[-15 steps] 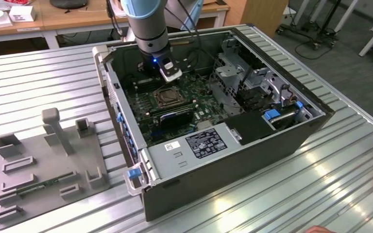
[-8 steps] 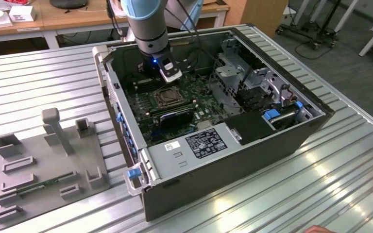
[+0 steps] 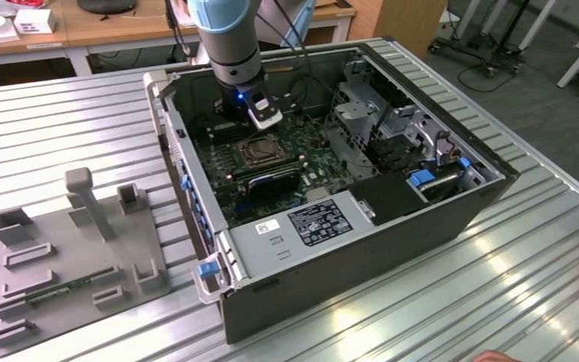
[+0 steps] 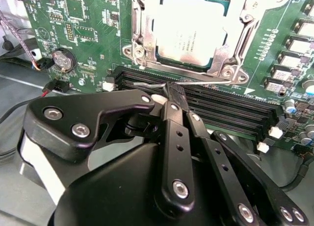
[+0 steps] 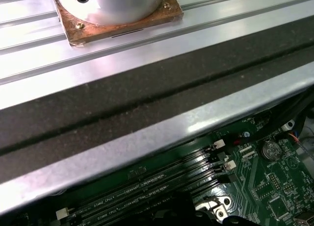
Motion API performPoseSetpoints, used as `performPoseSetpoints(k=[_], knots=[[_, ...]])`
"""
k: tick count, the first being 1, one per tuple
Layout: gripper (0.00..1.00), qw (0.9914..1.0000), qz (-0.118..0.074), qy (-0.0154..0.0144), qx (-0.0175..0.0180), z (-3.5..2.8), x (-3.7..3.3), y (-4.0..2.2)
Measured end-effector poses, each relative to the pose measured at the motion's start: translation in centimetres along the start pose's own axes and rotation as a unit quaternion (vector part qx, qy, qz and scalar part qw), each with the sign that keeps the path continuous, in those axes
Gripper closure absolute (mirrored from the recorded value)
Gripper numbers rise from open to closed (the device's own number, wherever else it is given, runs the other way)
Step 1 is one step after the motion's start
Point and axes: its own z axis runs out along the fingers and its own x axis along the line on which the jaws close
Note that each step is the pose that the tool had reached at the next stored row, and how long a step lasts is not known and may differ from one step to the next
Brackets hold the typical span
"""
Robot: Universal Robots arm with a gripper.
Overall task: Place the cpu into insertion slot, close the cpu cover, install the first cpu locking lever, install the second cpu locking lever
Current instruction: 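Install the first cpu locking lever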
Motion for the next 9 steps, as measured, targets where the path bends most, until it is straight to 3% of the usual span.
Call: performPoseSetpoints(k=[9], knots=[[0.9, 1.0, 0.0, -0.0001, -0.0001, 0.12, -0.2, 0.06]])
